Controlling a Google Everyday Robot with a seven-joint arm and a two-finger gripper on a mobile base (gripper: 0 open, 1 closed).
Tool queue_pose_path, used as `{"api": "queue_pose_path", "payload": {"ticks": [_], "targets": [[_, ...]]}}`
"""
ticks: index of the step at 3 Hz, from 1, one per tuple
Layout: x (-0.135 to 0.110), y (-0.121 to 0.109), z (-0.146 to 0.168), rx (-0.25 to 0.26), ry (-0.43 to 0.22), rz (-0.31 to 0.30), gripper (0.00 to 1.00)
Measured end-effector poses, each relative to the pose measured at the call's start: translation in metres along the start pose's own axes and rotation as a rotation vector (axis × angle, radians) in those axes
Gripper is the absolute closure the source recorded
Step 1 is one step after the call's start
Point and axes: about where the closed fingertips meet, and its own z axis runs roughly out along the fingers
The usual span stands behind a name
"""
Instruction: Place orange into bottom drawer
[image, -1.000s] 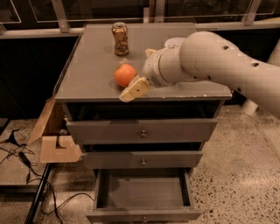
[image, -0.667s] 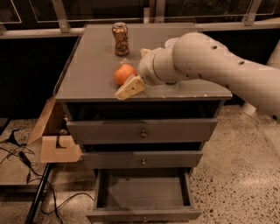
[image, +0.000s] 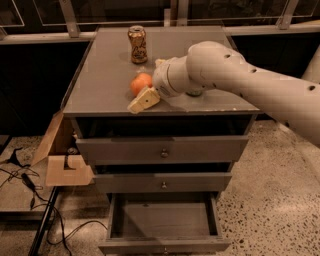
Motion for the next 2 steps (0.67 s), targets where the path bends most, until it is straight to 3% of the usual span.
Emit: {"api": "queue_pose_path", "payload": {"ticks": [1,2], "targets": [[0.0066,-0.0022,0.0126,-0.009,0.012,0.011,0.06],[0.007,-0.0023,0.0134,-0.01,0.012,0.011,0.22]]}}
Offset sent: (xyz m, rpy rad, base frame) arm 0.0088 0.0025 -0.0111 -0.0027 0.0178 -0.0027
